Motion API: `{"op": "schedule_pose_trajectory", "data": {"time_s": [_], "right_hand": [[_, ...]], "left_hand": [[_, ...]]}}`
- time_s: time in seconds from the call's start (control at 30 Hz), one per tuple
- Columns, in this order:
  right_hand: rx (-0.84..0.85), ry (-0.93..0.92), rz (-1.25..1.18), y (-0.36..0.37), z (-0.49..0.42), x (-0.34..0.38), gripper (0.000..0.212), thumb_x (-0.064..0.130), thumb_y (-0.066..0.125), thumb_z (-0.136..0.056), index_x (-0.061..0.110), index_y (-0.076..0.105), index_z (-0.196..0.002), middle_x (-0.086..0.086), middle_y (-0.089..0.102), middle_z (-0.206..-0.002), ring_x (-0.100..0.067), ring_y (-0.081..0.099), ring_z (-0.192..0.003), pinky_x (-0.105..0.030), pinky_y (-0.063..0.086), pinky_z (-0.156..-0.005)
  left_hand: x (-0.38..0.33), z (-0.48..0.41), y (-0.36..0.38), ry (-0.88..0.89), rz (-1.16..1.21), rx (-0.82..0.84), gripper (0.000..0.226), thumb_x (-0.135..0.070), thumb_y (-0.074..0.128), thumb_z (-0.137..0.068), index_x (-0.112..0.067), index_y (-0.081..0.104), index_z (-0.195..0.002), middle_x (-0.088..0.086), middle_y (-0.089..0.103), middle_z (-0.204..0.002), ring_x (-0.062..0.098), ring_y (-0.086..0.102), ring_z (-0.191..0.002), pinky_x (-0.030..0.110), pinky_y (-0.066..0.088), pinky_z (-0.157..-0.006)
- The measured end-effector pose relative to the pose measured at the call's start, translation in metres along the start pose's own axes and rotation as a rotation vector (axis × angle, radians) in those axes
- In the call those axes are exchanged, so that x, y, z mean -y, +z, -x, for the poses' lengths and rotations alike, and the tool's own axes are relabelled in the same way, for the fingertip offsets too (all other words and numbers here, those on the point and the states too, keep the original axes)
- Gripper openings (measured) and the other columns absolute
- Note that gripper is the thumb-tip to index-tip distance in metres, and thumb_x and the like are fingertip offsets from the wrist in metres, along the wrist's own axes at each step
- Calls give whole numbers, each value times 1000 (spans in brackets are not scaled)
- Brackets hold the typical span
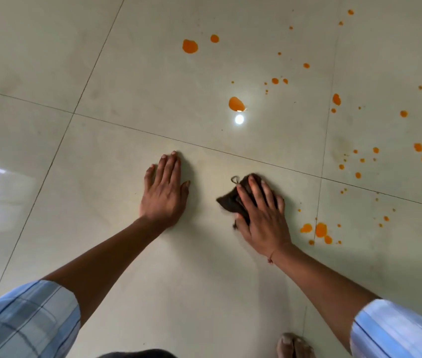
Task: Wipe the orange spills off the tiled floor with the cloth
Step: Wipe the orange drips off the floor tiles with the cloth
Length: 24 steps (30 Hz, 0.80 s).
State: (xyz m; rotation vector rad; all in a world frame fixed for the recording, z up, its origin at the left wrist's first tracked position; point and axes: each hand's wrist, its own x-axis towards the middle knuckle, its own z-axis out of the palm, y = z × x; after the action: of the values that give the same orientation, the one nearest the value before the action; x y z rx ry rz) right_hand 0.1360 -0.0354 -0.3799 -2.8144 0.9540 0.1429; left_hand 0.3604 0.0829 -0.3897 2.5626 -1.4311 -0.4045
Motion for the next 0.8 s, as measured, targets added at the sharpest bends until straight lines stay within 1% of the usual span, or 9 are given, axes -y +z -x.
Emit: {"op": "schedule_pose_trajectory", "data": {"time_s": [0.07, 0.1, 0.2, 0.3, 0.37, 0.5, 0.6, 0.7, 0.8], "right_hand": [[13, 5, 17, -2, -1, -17, 65, 49, 38, -89, 25, 34, -149, -5, 23, -160, -31, 25, -143, -50, 30, -105], [3, 65, 24, -4, -16, -20, 65, 49, 38, -88, 25, 34, -149, -6, 25, -159, -31, 26, -143, -50, 29, -105], [-74, 204, 17, -9, -55, -20, 65, 48, 40, -88, 24, 37, -147, -7, 29, -158, -32, 27, -142, -49, 27, -105], [6, 67, 48, -4, -17, -34, 66, 48, 37, -89, 25, 31, -150, -4, 21, -161, -30, 21, -145, -49, 26, -107], [35, 64, 59, -8, 11, -63, 65, 48, 36, -89, 26, 31, -150, -4, 21, -161, -29, 21, -145, -50, 28, -107], [10, 251, 60, -15, 8, -108, 66, 48, 36, -89, 25, 31, -150, -5, 21, -161, -30, 22, -145, -51, 26, -107], [-31, 339, 32, -7, 57, -108, 68, 45, 41, -87, 23, 31, -150, -6, 22, -160, -31, 24, -144, -48, 25, -106], [7, 370, 13, -4, 102, -119, 68, 46, 41, -84, 25, 34, -149, -6, 23, -160, -30, 24, -143, -50, 28, -105], [-50, 599, -23, -4, 80, -106, 68, 46, 41, -81, 25, 39, -146, -6, 26, -158, -30, 25, -142, -51, 26, -106]], "left_hand": [[-7, -1, -6, -3, 15, 6, 64, -39, 22, -98, -4, 16, -152, 12, 10, -162, 26, 4, -149, 45, 3, -120], [-14, -3, -9, 35, 15, -2, 64, -38, 24, -97, -2, 21, -150, 13, 13, -161, 28, 8, -149, 46, 4, -119], [-46, -11, -10, 231, 1, -16, 58, -34, 30, -97, -1, 35, -145, 13, 25, -158, 31, 19, -146, 50, 13, -116], [-76, -19, -1, 291, 17, 53, 58, -34, 26, -99, -3, 29, -148, 11, 20, -159, 29, 13, -148, 49, 9, -118], [-97, -25, 8, 337, 18, 91, 57, -33, 29, -101, -5, 23, -150, 10, 14, -161, 27, 7, -149, 46, 5, -118], [-133, -32, 23, 469, 14, 150, 59, -36, 30, -102, -7, 20, -152, 7, 11, -162, 25, 4, -149, 45, 4, -120], [-138, -32, 35, 457, -33, 116, 59, -38, 32, -100, -7, 27, -150, 7, 20, -160, 27, 13, -148, 46, 7, -119], [-138, -31, 39, 472, -78, 93, 59, -39, 31, -100, -6, 28, -149, 8, 23, -159, 29, 16, -147, 46, 7, -118], [-140, -32, 39, 474, -89, 92, 60, -39, 28, -100, -5, 26, -150, 9, 22, -159, 28, 13, -148, 46, 5, -118]]}}
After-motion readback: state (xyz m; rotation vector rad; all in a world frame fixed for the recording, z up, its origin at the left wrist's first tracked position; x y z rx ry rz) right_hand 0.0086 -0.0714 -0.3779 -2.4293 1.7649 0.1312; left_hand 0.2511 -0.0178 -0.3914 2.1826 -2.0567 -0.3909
